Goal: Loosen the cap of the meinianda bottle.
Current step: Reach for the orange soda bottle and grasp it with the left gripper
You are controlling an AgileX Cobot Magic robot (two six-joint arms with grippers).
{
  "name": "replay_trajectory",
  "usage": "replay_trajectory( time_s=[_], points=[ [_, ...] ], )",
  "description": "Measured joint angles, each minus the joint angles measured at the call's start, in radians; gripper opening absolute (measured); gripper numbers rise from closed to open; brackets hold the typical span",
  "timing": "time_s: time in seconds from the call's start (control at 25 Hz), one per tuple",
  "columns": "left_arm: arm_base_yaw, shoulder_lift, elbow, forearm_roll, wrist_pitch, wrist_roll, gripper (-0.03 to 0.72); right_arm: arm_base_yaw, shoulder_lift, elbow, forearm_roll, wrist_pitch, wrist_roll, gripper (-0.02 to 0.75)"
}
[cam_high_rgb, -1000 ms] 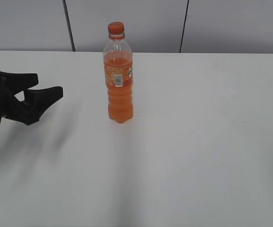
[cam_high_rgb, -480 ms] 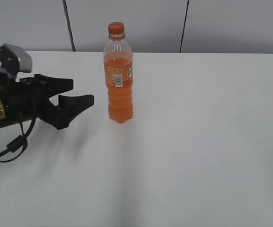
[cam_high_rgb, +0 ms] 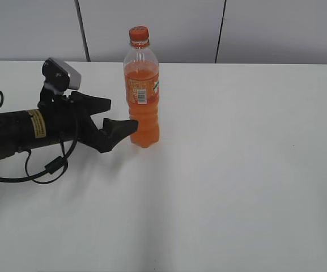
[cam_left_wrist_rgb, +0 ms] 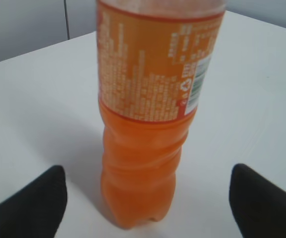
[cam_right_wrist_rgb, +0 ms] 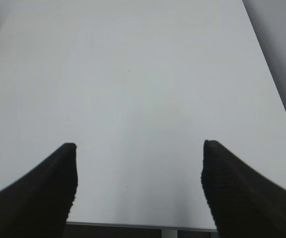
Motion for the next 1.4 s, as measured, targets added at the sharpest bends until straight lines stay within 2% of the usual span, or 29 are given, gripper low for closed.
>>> replay_trajectory(
  time_s=[0.88, 1.4],
  points=[
    [-0.084, 0.112, -0.230, 0.003, 0.109, -0.001, 0.605, 0.000, 0.000, 0.000, -0.001, 0.000, 0.000, 0.586],
    [-0.133, 0.140, -0.290, -0.003, 0.160, -0.001, 0.567, 0.000, 0.000, 0.000, -0.001, 0.000, 0.000, 0.586]
  ],
)
